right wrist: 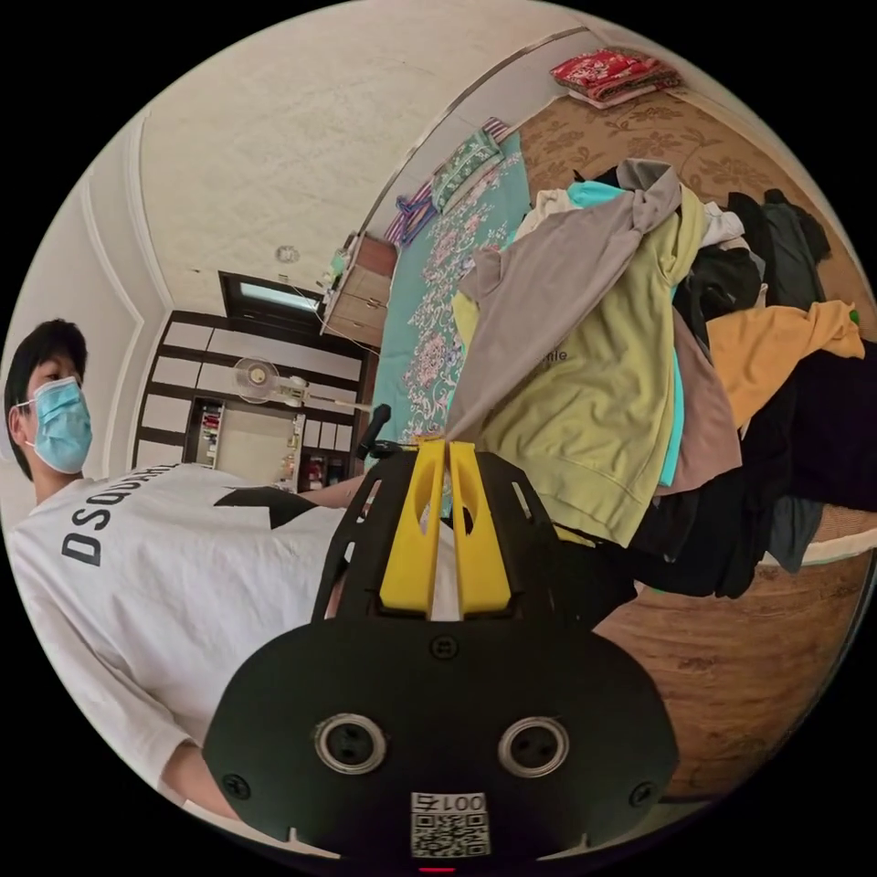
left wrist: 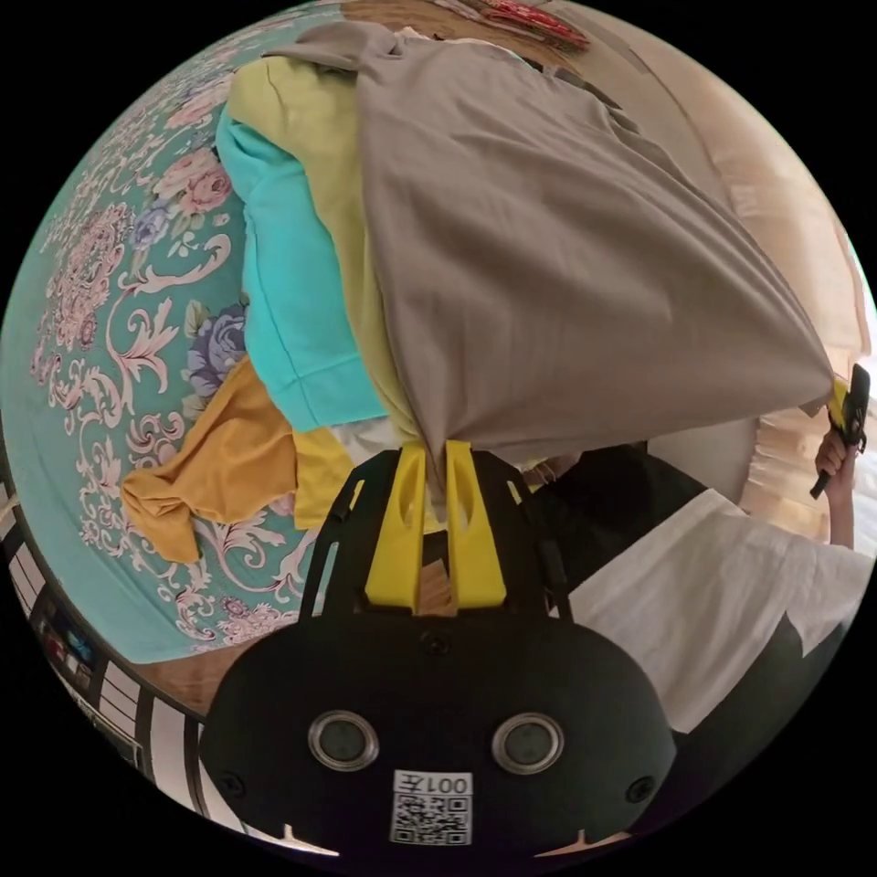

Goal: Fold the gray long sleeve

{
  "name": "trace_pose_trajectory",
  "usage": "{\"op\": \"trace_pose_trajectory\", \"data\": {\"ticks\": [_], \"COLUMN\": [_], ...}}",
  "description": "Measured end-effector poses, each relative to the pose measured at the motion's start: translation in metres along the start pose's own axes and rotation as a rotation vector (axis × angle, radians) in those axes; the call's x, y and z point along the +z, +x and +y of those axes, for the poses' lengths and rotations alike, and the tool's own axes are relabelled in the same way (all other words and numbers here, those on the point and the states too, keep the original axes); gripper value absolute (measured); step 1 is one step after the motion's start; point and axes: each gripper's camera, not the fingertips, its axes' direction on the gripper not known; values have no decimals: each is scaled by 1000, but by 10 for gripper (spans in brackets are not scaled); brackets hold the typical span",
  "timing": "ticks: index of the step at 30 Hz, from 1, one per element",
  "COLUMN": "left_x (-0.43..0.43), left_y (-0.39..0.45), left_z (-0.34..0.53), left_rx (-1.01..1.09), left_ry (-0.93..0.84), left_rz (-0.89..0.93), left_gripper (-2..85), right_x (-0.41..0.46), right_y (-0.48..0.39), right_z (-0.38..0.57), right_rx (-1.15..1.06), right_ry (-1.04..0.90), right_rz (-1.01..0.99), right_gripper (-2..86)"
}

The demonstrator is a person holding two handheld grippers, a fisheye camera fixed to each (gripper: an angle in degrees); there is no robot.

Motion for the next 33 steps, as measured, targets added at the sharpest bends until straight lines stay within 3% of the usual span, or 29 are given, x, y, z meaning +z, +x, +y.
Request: {"op": "trace_pose_trajectory", "data": {"ticks": [10,15,18,22,27,33], "left_x": [-83,-171,-207,-187,-103,-100], "left_y": [-10,8,16,16,23,35], "left_z": [79,121,150,192,253,238], "left_rx": [-55,62,136,133,-60,-116], "left_ry": [227,407,417,344,170,278], "left_rz": [16,58,78,140,245,287], "left_gripper": [-9,-9,-9,-9,-9,-9], "right_x": [30,24,17,39,102,137], "right_y": [-7,-38,-61,-65,-22,0], "right_z": [41,59,77,123,207,208], "right_rx": [25,-64,-149,-160,99,170], "right_ry": [-44,19,-8,-146,-226,-154], "right_rz": [72,44,64,140,103,61], "right_gripper": [3,3,3,2,2,2]}}
